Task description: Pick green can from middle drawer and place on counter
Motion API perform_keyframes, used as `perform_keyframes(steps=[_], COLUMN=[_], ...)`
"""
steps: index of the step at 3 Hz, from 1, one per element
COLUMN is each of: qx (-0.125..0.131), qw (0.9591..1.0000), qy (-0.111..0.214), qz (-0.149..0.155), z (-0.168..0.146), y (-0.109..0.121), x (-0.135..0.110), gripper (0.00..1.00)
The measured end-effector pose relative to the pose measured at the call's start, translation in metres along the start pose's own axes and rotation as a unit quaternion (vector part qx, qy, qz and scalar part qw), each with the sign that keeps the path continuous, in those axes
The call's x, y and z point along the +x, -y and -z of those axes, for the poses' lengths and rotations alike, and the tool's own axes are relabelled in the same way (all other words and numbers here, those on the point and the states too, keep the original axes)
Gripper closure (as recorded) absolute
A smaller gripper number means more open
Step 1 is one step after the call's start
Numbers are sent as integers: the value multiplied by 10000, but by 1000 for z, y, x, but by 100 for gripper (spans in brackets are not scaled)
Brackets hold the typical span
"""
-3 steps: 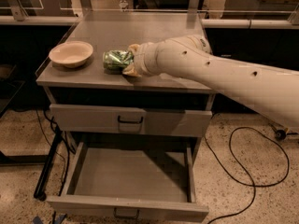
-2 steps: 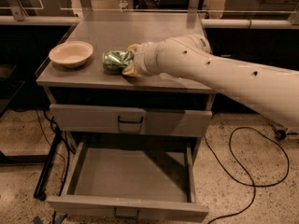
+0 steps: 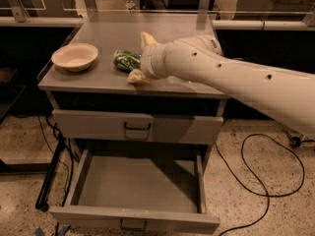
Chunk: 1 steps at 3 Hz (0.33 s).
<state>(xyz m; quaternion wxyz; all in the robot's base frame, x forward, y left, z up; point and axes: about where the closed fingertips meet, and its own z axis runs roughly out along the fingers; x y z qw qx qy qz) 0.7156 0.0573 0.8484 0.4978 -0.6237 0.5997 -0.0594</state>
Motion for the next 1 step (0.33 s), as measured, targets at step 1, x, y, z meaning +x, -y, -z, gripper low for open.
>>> perform_keyframes(steps=[1], qx=[0], qw=[10000], qy=[0], qz=[0], z=[0], y=[0], x=[0], gripper=[0])
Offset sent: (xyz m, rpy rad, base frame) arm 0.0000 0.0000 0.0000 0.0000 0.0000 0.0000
